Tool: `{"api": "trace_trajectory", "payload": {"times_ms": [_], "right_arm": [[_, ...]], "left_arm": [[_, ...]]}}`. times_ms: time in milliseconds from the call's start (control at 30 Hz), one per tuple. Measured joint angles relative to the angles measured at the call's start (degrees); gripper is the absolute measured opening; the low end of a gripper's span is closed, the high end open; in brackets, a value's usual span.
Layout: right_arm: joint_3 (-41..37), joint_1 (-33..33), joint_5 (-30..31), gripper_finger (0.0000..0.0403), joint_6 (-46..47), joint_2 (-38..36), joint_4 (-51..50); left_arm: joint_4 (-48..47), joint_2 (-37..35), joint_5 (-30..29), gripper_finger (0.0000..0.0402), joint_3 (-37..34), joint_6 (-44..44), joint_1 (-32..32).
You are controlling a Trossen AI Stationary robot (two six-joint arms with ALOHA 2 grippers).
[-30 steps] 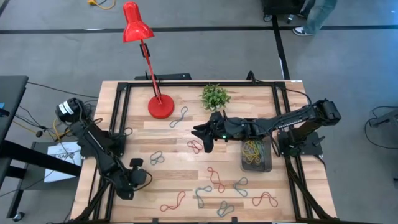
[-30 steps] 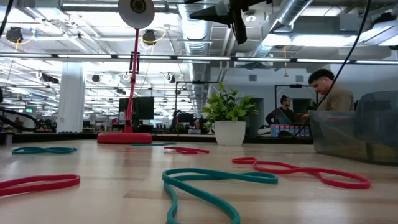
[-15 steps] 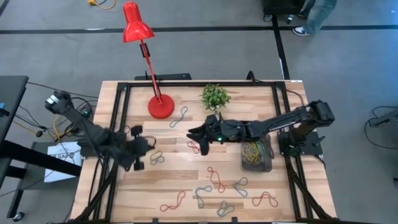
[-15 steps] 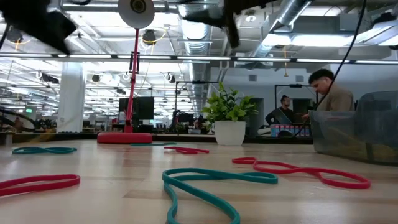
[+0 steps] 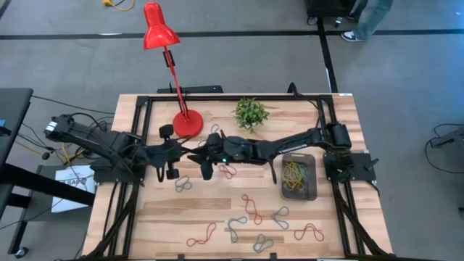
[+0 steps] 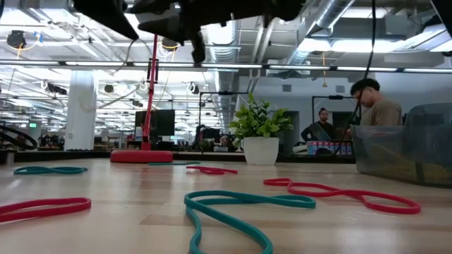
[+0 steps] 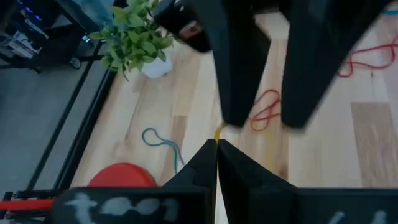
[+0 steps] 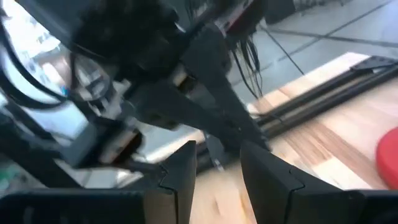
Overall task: Pick and place items into bin
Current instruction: Put the yellow rubber band into the black bin
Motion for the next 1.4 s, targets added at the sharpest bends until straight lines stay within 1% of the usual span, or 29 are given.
{"api": "trace_trajectory", "payload": {"times_ms": [133, 233, 367, 467, 567, 767, 933, 1033, 1167, 1267, 1400], "right_arm": [[2.9, -1.0, -1.0, 0.0118, -3.3, -0.1, -9.6], [2.6, -1.6, -0.8, 0.0118, -3.8, -0.2, -12.8], [2.9, -2.2, -0.7, 0.0118, -3.9, -0.8, -12.4], [2.7, -2.2, -0.6, 0.0118, -3.9, -0.6, -14.1], [2.7, -2.2, -0.8, 0.0118, -5.1, -0.2, -13.7], [2.7, -2.2, -1.7, 0.0118, -6.3, -0.2, -10.7], [2.7, -2.1, -2.2, 0.0118, -6.4, -0.2, -10.3], [2.7, -2.1, -3.5, 0.0118, -6.8, -0.2, -10.1], [2.7, -1.9, -3.5, 0.0117, -6.9, -0.2, -10.0], [2.7, -1.6, -4.2, 0.0107, -8.0, -0.2, -9.8], [2.7, -1.5, -4.4, 0.0065, -8.3, -0.2, -9.7]], "left_arm": [[-0.2, 0.0, 0.7, 0.0000, 0.9, 1.1, 0.3], [0.1, 0.0, 0.7, 0.0000, 1.3, 2.2, 0.3], [0.0, 0.0, 0.7, 0.0000, 1.4, 2.8, 0.3], [0.1, 0.0, 1.4, 0.0000, 1.4, 2.8, 0.3], [0.1, 0.0, 2.5, 0.0000, 1.4, 2.8, 0.3], [0.3, 0.0, 2.5, 0.0000, 1.4, 2.8, 0.3], [3.5, 0.0, 5.0, 0.0000, 1.4, 2.8, 0.3], [4.6, 0.0, 5.3, 0.0000, 1.4, 2.8, 0.3], [4.7, 0.0, 5.4, 0.0000, 1.4, 2.8, 0.3], [5.2, 0.0, 5.5, 0.0000, 1.4, 2.8, 0.3], [6.6, 0.0, 5.5, 0.0000, 1.5, 2.8, 0.3]]}}
